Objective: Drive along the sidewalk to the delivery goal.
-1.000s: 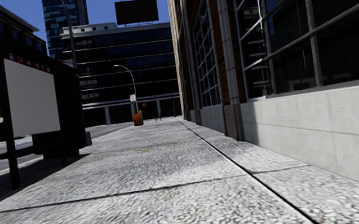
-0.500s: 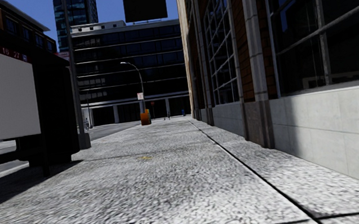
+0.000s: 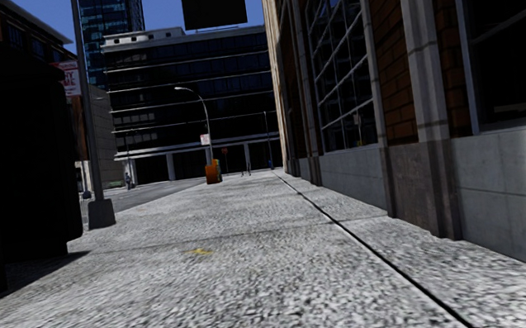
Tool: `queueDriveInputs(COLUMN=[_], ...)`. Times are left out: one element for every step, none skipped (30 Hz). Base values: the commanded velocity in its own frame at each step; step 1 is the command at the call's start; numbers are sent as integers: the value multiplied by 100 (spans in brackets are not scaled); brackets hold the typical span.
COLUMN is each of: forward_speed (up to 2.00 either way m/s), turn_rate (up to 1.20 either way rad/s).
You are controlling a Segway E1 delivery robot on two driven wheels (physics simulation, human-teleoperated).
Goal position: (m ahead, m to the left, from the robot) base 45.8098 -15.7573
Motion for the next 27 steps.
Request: queueDriveInputs(forward_speed=[200,200,200,200,200,200,200,200,200,200,200,200,200,200,200,200,200,200,200,200,200,200,200,200,200,200,200], turn_rate=[0,0,0,0,4,23,30,31,31,22,8,8,1,0,0,0,0,0,0,0,0,0,0,0,0,0,0])
